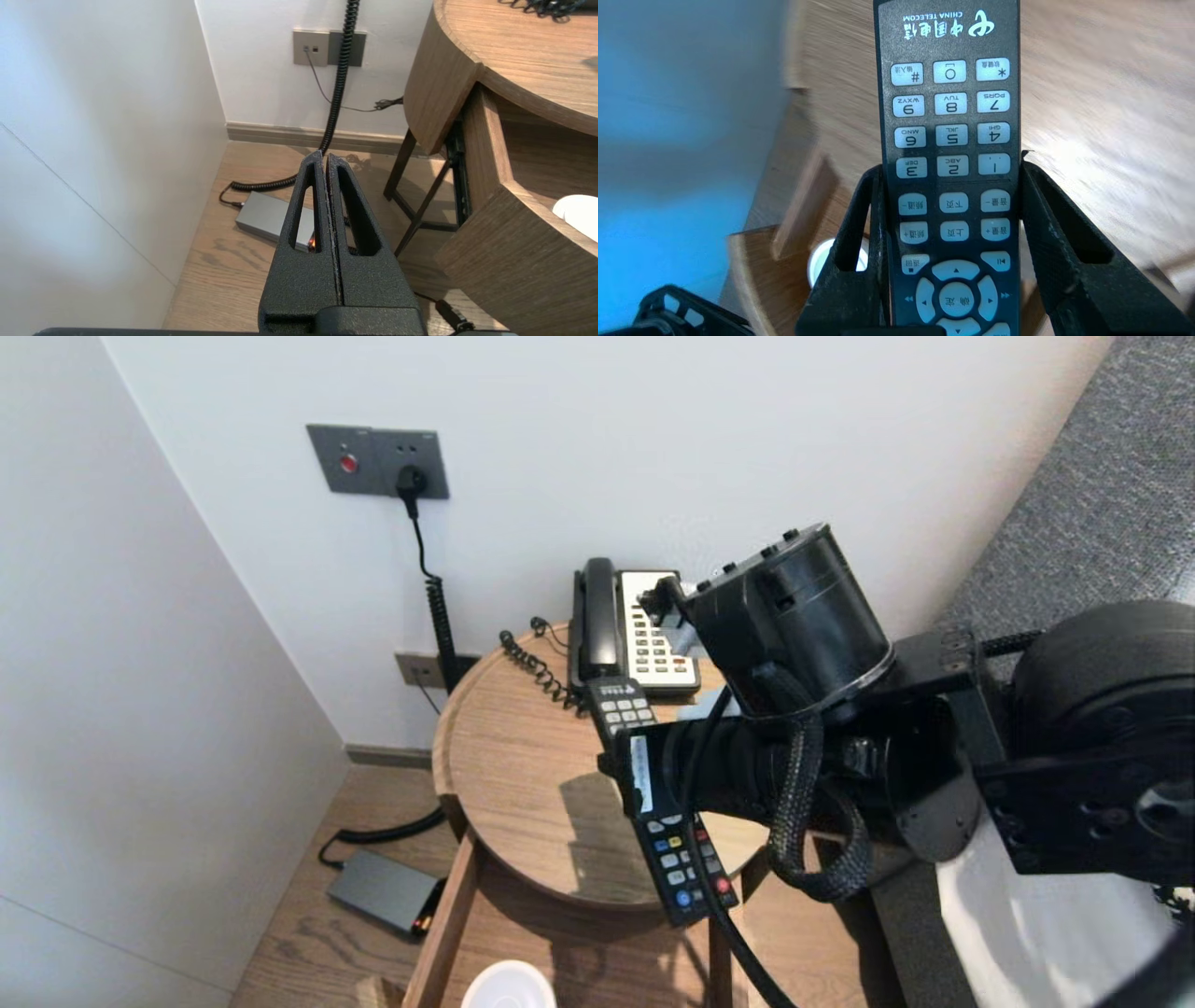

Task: Put the remote controls on the table in the drawer one by one

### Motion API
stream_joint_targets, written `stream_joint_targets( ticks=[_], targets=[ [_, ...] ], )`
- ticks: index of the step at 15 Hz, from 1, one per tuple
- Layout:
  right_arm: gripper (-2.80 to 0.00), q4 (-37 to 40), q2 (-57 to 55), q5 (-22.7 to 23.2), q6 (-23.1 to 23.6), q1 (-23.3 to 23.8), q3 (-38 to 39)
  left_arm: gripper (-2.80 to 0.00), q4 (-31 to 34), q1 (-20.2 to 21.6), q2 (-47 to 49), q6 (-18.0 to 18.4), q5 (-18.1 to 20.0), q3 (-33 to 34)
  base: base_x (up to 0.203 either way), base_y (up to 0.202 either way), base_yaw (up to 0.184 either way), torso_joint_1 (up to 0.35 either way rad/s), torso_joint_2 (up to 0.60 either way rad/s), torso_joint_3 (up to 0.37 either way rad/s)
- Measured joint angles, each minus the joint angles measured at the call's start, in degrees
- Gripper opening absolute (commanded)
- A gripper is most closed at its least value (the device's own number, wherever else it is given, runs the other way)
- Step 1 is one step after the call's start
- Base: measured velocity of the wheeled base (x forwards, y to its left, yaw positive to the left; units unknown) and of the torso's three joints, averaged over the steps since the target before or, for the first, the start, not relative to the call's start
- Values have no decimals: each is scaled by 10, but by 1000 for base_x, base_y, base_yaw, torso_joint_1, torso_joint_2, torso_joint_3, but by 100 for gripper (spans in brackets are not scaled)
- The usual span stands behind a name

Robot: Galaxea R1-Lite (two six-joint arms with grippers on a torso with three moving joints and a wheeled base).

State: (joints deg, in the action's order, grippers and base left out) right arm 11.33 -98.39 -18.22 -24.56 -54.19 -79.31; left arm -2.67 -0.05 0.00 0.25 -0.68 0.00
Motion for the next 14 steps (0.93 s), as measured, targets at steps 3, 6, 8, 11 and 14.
stream_joint_targets(
  ticks=[3,6,8,11,14],
  targets=[
    [-280,-86,18,24,59,-28,80,-280,0,0,0,0,0,0,0,0,0,0,0,0],
    [-280,-149,22,57,110,-62,110,-280,0,0,0,0,0,0,0,0,0,0,0,0],
    [-280,-154,16,59,128,-89,118,-280,0,0,0,0,0,0,0,0,0,0,0,0],
    [-280,-154,1,69,150,-104,122,-280,0,0,0,0,0,0,0,0,0,0,0,0],
    [-280,-165,-12,73,172,-133,133,-280,0,0,0,0,0,0,0,0,0,0,0,0]
  ],
)
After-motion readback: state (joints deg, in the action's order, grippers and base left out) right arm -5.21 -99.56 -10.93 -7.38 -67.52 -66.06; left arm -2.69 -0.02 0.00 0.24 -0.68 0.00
